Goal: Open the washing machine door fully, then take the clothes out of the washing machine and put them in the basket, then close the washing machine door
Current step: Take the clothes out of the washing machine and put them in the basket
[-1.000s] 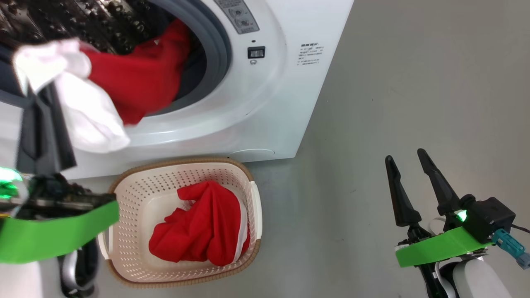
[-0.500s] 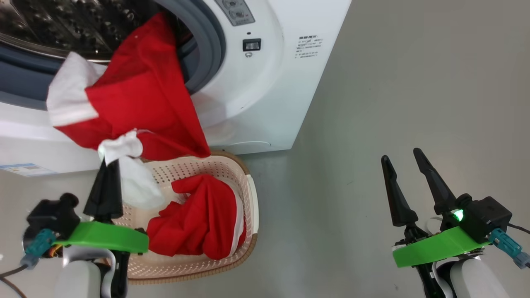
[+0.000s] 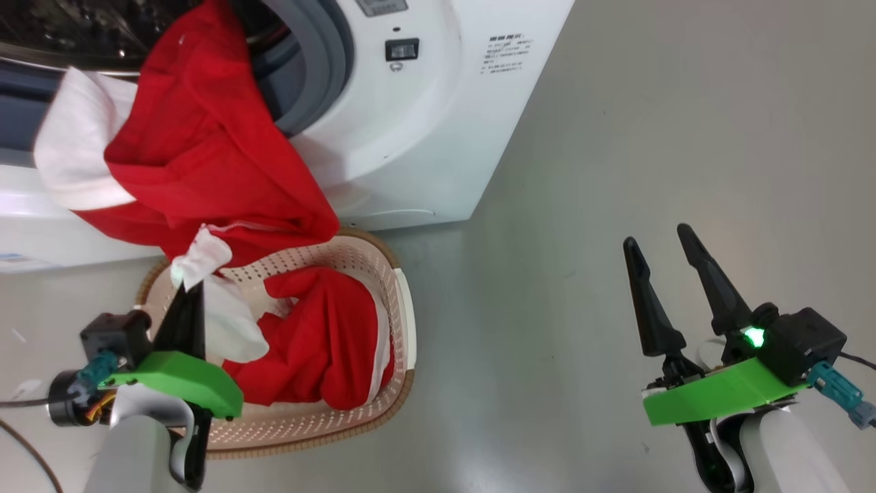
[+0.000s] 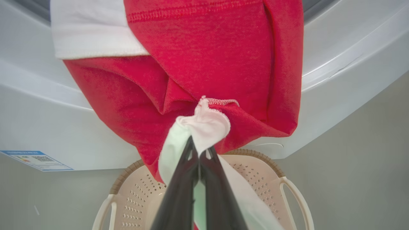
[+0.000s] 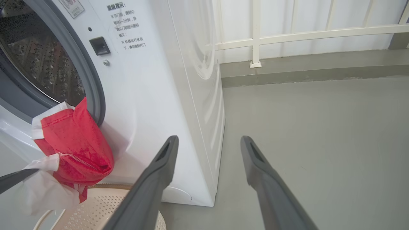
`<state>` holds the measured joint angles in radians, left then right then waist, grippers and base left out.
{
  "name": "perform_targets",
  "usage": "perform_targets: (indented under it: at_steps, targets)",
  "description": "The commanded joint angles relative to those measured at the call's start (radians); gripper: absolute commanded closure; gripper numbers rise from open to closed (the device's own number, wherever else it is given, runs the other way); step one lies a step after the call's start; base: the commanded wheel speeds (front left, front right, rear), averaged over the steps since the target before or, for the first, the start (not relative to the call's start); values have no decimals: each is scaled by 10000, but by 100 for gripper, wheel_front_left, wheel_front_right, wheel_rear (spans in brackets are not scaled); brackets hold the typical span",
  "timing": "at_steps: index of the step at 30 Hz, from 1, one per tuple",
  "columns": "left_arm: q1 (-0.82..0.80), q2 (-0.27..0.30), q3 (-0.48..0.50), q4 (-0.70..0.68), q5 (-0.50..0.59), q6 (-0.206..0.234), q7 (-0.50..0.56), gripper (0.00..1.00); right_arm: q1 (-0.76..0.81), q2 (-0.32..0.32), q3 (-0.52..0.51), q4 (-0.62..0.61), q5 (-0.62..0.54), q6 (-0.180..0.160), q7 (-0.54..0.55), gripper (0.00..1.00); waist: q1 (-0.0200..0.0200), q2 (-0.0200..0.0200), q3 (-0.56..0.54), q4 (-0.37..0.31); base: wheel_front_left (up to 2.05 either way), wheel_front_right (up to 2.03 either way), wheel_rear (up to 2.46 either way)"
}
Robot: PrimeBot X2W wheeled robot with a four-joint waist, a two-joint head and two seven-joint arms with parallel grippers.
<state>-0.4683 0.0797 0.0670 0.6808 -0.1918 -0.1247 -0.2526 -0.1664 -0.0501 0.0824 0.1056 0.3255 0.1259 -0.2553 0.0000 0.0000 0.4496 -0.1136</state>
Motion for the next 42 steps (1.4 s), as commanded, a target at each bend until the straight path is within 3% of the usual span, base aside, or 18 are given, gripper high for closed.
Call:
perform_targets:
  at_steps: [1,12,17,19,27,30,33,42]
  targets:
    - [-202,312,159,202,131,-53,-90,100,-193,-1,261,-282,171,48,-65,0,0,0,237,-65,0,0,0]
    - [-1465,632,-601,2531,167,-58,-91,100,-596,-1,336,-434,263,48,-65,0,0,0,1073,-172,0,0,0]
    - [-2063,759,-944,3261,126,-58,-91,81,-774,-1,366,-474,270,48,-65,0,0,0,1392,-186,0,0,0]
    - [-2307,799,-1098,3518,56,-58,-91,69,-853,-1,381,-493,272,48,-65,0,0,0,1537,-186,0,0,0]
    - [-2928,944,-1394,4110,-222,-59,-91,51,-1092,-1,387,-509,282,48,-65,0,0,0,1839,-168,0,0,0]
    - [-3008,979,-1501,4226,-333,-59,-91,30,-1110,-1,405,-487,281,48,-65,0,0,0,1825,-167,0,0,0]
    - [-3058,1007,-1612,4286,-453,-59,-91,0,-1112,-1,417,-462,276,48,-65,0,0,0,1801,-150,0,0,0]
    - [-2785,1015,-1970,3905,-833,-59,-91,0,-970,-1,416,-330,195,48,-65,0,0,0,1402,-6,0,0,0]
